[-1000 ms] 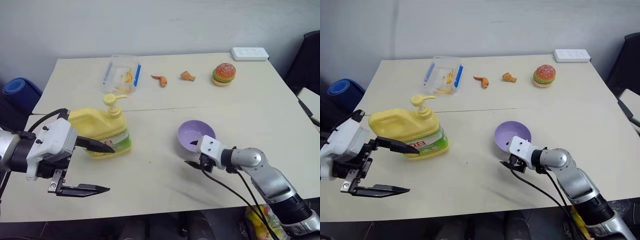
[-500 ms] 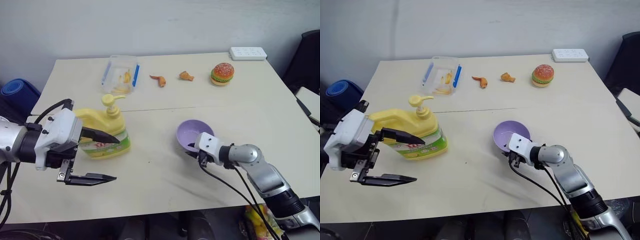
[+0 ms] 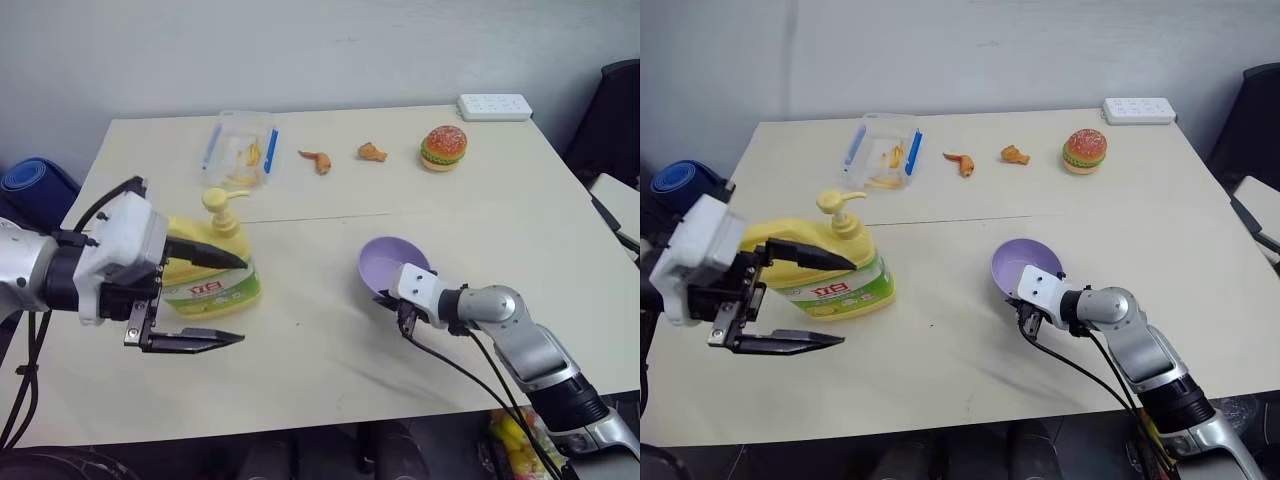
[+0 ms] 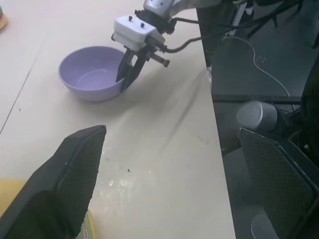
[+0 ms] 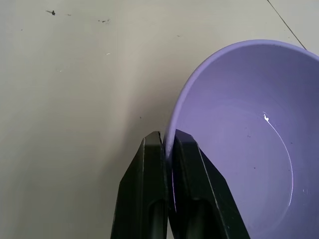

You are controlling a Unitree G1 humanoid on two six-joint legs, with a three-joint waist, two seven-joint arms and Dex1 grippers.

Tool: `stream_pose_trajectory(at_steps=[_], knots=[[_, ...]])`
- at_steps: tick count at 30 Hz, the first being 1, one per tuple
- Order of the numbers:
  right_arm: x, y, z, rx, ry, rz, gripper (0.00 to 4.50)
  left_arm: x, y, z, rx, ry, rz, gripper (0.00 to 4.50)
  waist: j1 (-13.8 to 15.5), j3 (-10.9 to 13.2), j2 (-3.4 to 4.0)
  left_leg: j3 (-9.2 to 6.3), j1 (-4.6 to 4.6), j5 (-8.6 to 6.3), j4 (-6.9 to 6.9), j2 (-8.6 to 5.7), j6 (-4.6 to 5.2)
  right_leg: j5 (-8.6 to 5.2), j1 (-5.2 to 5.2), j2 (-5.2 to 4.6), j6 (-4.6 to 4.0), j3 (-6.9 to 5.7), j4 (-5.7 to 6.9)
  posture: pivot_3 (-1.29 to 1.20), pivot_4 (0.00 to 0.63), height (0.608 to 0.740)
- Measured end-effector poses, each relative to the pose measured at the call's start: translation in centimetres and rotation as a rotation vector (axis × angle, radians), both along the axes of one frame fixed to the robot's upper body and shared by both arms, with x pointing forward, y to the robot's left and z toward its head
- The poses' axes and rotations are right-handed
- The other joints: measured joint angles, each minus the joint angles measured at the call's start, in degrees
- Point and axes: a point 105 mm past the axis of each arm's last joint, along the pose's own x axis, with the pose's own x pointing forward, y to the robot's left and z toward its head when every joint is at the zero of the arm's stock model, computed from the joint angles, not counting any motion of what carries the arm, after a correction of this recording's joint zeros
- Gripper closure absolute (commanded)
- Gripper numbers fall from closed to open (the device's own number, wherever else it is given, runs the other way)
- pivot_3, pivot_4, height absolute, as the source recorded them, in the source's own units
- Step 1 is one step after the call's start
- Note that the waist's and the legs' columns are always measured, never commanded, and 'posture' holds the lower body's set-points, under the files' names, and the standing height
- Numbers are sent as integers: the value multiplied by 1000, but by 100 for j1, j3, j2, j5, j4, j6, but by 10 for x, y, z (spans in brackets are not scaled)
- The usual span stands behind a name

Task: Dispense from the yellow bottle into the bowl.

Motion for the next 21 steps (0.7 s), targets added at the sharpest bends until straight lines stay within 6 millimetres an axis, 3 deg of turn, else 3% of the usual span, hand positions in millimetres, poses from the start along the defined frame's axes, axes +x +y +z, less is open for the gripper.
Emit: stream_pose_trajectory(at_steps=[4, 8, 10, 13, 16, 21], knots=[[2, -1, 33, -89, -41, 139, 4452, 13, 10, 28, -98, -46, 66, 0, -13, 2, 0, 0, -1, 0, 2, 2, 0, 0, -3, 3, 0, 0, 1, 0, 150, 740], [6, 13, 76, -141, -80, 321, 4452, 30, 29, 62, -200, -109, 159, 0, -41, 2, -1, 2, -1, 0, 1, 3, -3, 0, -4, 7, 0, -3, 1, 0, 150, 740], [9, 21, 91, -157, -89, 382, 4452, 37, 38, 69, -216, -129, 205, 0, -52, 2, -1, 16, -3, 0, 1, 2, -3, 0, -3, 7, 0, -6, -2, 0, 150, 740], [16, 44, 110, -158, -91, 482, 4500, 48, 49, 75, -230, -149, 258, 552, -111, 5, -6, 45, -8, 0, 3, 4, -3, 0, -6, 8, 0, -8, -1, 0, 150, 740], [19, 70, 126, -158, -103, 576, 4500, 53, 54, 73, -218, -146, 267, 1407, -158, 5, -6, 46, -11, 0, 2, 4, -5, 0, -13, 7, 0, -8, -1, 0, 150, 740], [28, 85, 132, -192, -98, 636, 4500, 60, 59, 63, -176, -126, 281, 3019, -158, 5, -7, 46, -17, -2, 5, 4, -8, 0, -15, 5, 0, -12, -2, 0, 150, 740]])
